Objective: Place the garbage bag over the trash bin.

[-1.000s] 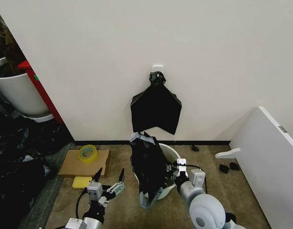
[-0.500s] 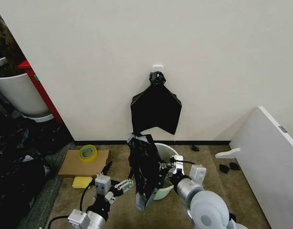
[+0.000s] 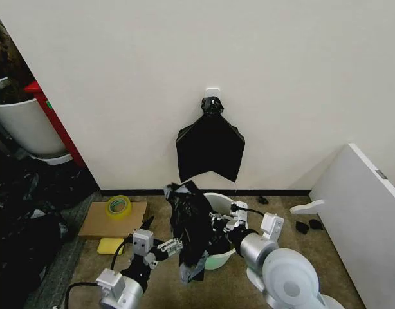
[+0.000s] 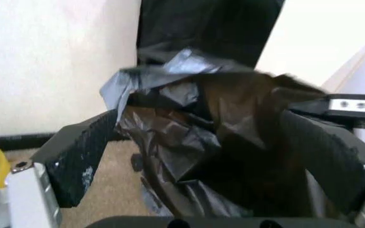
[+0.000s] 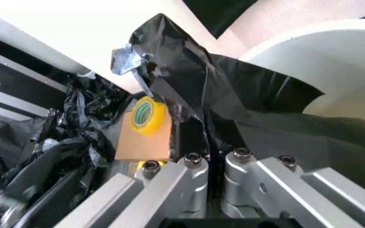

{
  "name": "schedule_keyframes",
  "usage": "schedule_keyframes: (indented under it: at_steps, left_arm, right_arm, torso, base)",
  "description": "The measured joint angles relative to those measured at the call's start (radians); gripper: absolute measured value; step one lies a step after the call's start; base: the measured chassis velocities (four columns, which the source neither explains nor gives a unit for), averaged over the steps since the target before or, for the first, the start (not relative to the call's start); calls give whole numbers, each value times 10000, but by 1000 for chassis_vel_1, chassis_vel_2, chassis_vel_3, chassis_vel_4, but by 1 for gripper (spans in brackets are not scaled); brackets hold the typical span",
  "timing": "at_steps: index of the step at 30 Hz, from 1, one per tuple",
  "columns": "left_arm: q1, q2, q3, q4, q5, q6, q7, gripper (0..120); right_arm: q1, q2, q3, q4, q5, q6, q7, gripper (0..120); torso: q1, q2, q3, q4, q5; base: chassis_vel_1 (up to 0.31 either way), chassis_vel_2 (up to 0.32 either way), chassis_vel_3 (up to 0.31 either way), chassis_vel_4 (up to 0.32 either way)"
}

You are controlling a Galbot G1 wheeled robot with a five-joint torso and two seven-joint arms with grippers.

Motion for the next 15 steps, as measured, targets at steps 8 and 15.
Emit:
schedule_keyframes:
  at_steps: [8,15]
  left_arm:
    - [-1591,-113,954,928,-1046,998,-618,100]
    - [-2795,-366,2181,1322,-2510,1904,-1483,100]
  right_arm:
    - [15,-51,-27,-105,-29,-28,-33,0]
    - [-23,-72,72,-256,-110,-21,-25,0]
  torso:
    - [0,0,0,-2,0]
    - [0,0,0,-2,1]
  base:
    - [0,0,0,0]
    - [0,0,0,0]
